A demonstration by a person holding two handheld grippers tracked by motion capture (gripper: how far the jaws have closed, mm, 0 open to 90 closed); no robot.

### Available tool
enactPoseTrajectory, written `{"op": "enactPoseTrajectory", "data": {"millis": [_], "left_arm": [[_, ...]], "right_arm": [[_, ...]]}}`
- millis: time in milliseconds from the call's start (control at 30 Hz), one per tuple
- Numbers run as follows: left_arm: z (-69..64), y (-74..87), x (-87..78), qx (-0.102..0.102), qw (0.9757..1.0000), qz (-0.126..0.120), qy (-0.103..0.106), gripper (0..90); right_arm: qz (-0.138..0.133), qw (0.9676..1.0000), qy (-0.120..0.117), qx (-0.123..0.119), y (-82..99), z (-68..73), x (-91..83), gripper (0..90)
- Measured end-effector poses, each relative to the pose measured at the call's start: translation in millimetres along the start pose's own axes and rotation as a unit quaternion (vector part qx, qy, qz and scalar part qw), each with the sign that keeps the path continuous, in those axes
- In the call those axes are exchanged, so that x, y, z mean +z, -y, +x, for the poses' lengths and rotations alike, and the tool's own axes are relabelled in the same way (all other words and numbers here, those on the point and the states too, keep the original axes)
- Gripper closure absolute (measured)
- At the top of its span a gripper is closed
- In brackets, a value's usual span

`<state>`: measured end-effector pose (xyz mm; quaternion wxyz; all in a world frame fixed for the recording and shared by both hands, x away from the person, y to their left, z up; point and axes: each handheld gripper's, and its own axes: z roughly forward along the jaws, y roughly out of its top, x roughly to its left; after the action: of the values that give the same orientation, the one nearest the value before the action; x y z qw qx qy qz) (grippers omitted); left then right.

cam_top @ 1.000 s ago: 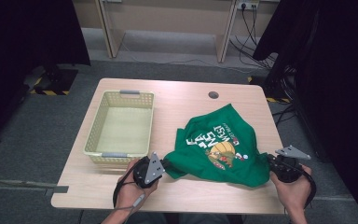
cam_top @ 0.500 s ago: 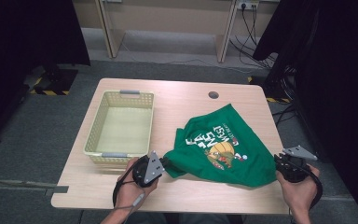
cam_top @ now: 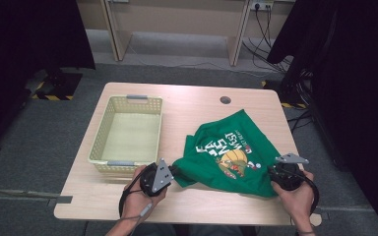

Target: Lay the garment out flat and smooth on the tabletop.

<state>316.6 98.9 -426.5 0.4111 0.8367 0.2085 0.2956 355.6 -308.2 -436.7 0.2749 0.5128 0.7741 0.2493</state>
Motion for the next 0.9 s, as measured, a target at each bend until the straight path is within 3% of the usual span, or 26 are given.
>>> {"op": "enactPoseTrajectory", "data": {"millis": [400, 733, 900], "left_arm": [[-1.0, -0.7, 0.5, 0.0, 1.0, -0.003, -0.001, 84.5], [-6.4, 2.7, 2.6, -0.004, 0.9999, -0.001, 0.015, 84.1], [-8.1, -0.1, -2.7, -0.017, 0.9995, -0.018, 0.019, 69.9]], "right_arm": [[0.003, 0.9998, -0.019, 0.0, -0.2, 8.7, 4.7, 59.7], [0.016, 0.9983, -0.056, -0.003, -10.5, 21.3, 19.2, 49.0], [0.026, 0.9975, -0.066, -0.001, -15.1, 27.1, 26.5, 46.0]]}}
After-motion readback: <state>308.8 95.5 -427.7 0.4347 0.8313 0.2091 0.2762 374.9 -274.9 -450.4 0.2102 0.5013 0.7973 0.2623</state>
